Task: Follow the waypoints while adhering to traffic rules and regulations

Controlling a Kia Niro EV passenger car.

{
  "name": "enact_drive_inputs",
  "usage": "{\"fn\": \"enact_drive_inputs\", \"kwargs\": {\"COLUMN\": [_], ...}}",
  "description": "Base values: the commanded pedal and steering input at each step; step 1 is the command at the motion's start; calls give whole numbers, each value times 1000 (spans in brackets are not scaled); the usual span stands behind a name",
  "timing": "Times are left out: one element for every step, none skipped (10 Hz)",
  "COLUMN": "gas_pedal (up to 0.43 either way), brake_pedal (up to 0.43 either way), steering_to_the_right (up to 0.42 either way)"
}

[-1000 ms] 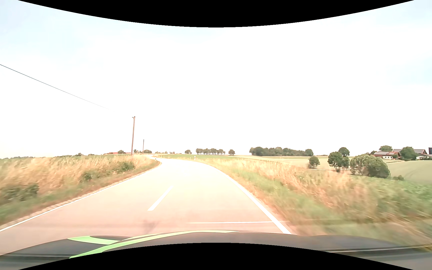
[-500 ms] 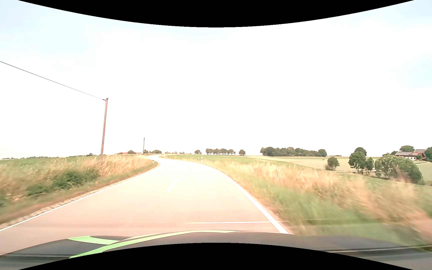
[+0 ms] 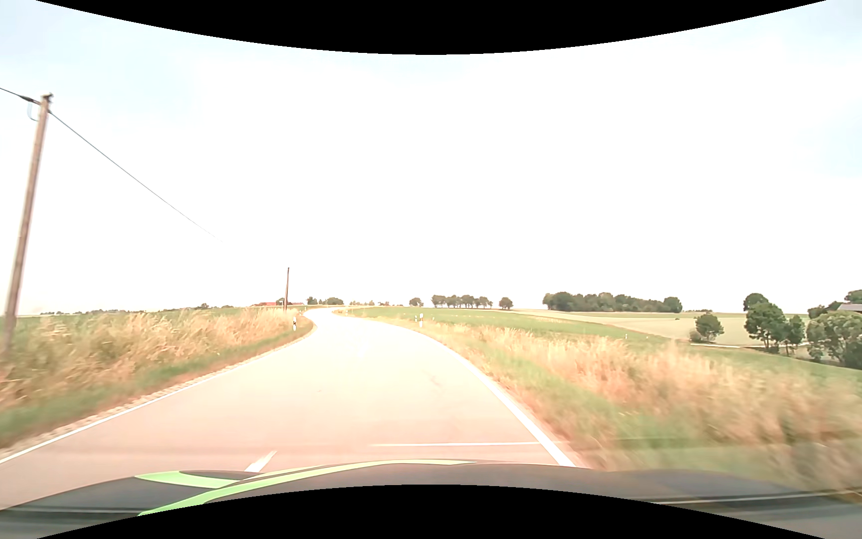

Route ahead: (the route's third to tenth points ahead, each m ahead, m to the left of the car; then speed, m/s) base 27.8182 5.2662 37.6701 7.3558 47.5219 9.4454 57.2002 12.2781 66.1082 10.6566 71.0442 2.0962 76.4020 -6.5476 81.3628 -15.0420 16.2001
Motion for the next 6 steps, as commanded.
{"fn": "enact_drive_inputs", "kwargs": {"gas_pedal": [0,0,0,0,0,0], "brake_pedal": [152,152,140,134,134,134], "steering_to_the_right": [-34,-34,-34,-35,-35,-35]}}
